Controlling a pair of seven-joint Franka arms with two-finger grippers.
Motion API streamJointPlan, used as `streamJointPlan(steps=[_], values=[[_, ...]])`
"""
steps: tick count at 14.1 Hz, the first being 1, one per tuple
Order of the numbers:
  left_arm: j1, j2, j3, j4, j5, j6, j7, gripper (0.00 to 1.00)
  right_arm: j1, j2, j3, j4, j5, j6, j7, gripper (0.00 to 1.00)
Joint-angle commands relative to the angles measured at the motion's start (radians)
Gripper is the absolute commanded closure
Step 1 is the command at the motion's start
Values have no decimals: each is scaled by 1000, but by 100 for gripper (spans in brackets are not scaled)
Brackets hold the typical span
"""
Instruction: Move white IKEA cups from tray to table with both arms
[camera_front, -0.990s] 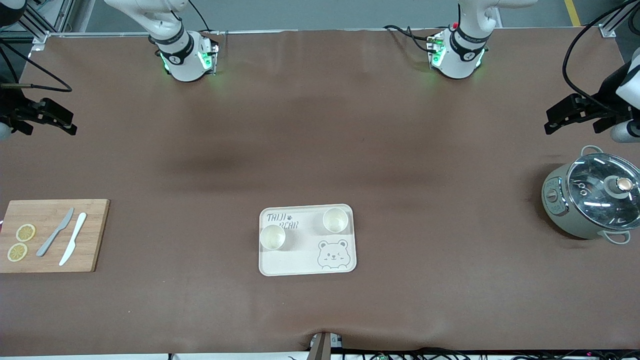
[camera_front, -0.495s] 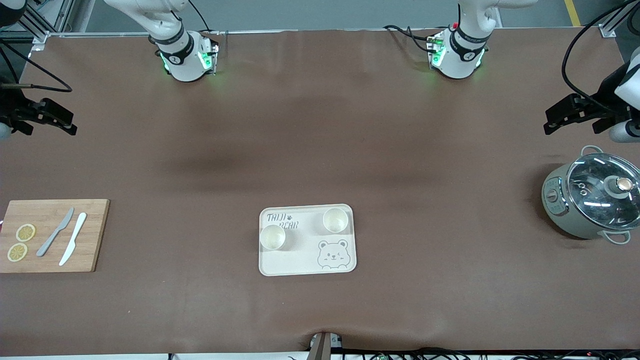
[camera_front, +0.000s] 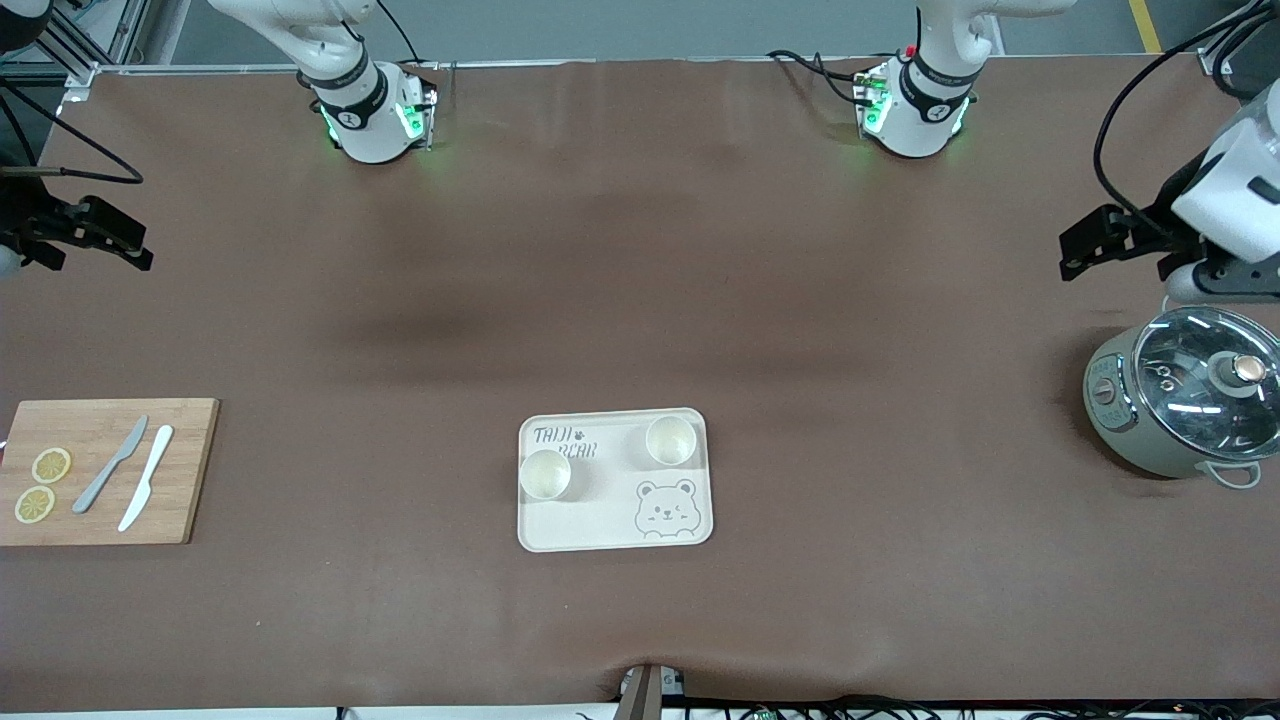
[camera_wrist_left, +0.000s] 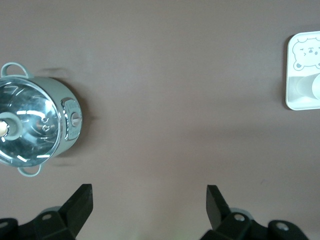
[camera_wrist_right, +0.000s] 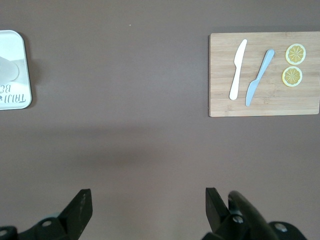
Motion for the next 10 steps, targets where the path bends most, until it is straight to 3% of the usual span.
streamJointPlan(steps=[1, 9, 10], values=[[-2, 58, -3, 2, -33, 62, 10, 0, -17, 9, 13, 19, 15, -16, -2, 0], [-13, 262, -3, 0, -89, 286, 5, 0, -8, 21, 20, 50, 17, -34, -10, 0], [-16, 278, -3, 2, -89, 304, 4, 0, -5, 27, 21, 50, 47, -25, -1, 0]])
